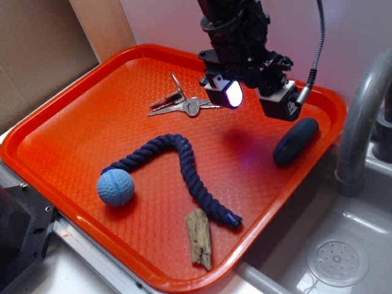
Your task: Grab the plastic pickle.
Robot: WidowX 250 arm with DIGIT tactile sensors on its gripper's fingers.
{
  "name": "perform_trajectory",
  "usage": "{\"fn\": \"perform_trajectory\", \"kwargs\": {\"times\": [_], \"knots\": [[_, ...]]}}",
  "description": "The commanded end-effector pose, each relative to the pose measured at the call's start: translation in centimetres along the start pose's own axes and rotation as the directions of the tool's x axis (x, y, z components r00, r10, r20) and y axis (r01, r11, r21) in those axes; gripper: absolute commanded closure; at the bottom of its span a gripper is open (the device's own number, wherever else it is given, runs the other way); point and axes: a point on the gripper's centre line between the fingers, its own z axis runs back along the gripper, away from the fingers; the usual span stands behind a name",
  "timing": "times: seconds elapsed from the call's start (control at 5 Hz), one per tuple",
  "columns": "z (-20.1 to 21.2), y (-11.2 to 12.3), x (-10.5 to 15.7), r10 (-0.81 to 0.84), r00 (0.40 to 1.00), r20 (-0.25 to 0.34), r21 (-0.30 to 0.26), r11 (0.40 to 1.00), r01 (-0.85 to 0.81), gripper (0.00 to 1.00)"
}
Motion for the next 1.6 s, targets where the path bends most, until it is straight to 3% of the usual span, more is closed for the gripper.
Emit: {"fn": "perform_trajectory", "kwargs": {"times": [0.0, 0.2, 0.6, 0.8, 1.2, 1.4], "knots": [[1.4, -1.4, 0.7, 0.001, 0.999, 0.039, -0.020, 1.000, 0.000, 0.00], [1.4, -1.4, 0.7, 0.001, 0.999, 0.039, -0.020, 1.000, 0.000, 0.00], [-2.1, -4.1, 0.9, -0.080, 0.996, 0.039, -0.040, 0.996, 0.082, 0.00], [-3.1, -4.4, 1.2, -0.083, 0.997, 0.008, -0.030, 0.996, 0.083, 0.00], [-3.2, -4.0, 1.0, -0.088, 0.996, -0.005, 0.030, 0.996, 0.088, 0.00], [-2.7, -2.2, 1.0, -0.098, 0.995, -0.004, 0.091, 0.991, 0.098, 0.00]]}}
